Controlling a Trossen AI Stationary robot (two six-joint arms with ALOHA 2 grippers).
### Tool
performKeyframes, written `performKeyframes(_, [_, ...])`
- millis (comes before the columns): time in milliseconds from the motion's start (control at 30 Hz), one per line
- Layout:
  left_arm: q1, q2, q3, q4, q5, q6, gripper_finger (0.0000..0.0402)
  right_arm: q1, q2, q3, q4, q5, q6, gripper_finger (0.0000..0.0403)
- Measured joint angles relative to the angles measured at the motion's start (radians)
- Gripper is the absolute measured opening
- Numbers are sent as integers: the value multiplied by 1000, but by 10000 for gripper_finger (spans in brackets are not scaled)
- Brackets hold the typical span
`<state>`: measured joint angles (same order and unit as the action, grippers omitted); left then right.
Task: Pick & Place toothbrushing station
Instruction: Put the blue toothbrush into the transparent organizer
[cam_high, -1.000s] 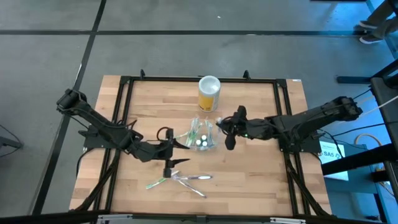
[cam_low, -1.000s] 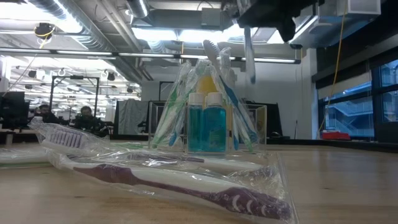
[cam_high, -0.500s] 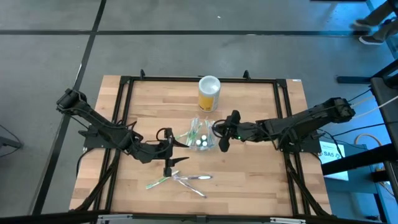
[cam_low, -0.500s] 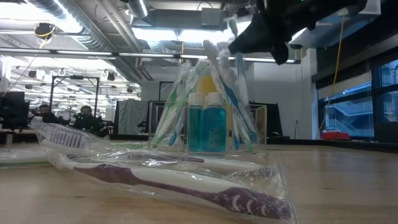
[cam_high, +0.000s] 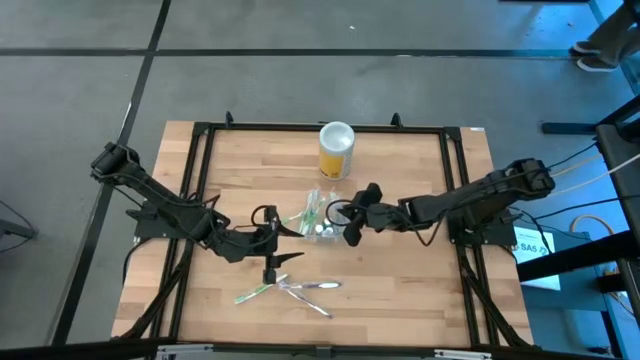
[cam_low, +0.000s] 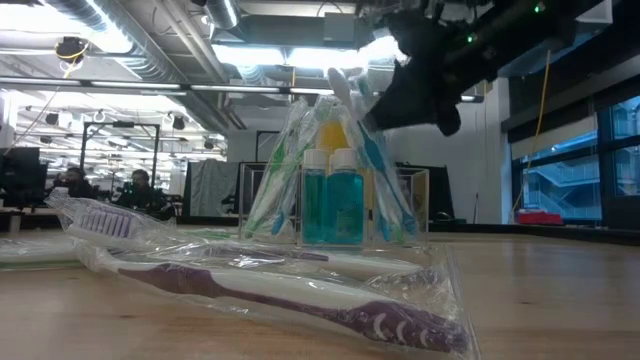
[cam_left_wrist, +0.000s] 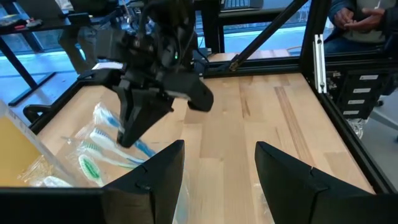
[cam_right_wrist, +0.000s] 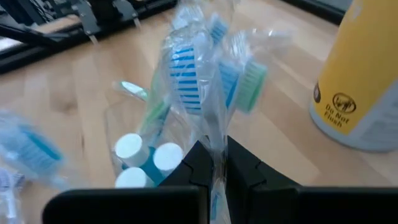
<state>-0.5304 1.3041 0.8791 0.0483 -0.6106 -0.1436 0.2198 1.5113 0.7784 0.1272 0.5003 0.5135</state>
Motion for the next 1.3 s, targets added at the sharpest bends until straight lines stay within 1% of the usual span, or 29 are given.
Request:
performKeyframes(333, [0,0,1,0,0,0,194,-4,46,0,11,-31,29,19])
performKeyframes(367, [0,0,1,0,0,0,194,-4,46,0,11,-38,29,23])
performKeyframes(433, [0,0,1,0,0,0,194,-3,46,0,9,-52,29,49])
performKeyframes(567, [0,0,1,0,0,0,194,-3,48,0,3,-63,29,127])
performKeyframes(700, [0,0,1,0,0,0,194,-3,48,0,3,-63,34,195])
performKeyframes(800, [0,0,1,0,0,0,194,-3,48,0,4,-63,32,236])
performKeyframes(900, [0,0,1,0,0,0,194,-3,48,0,4,-72,32,263])
performKeyframes(967, [0,0,1,0,0,0,194,-3,47,0,4,-73,33,273])
performKeyframes(1067, [0,0,1,0,0,0,194,-3,41,0,-3,-75,32,277])
performKeyframes(1200, [0,0,1,0,0,0,194,-2,26,0,-27,-79,29,267])
performKeyframes(1300, [0,0,1,0,1,0,194,-2,11,0,-44,-103,29,253])
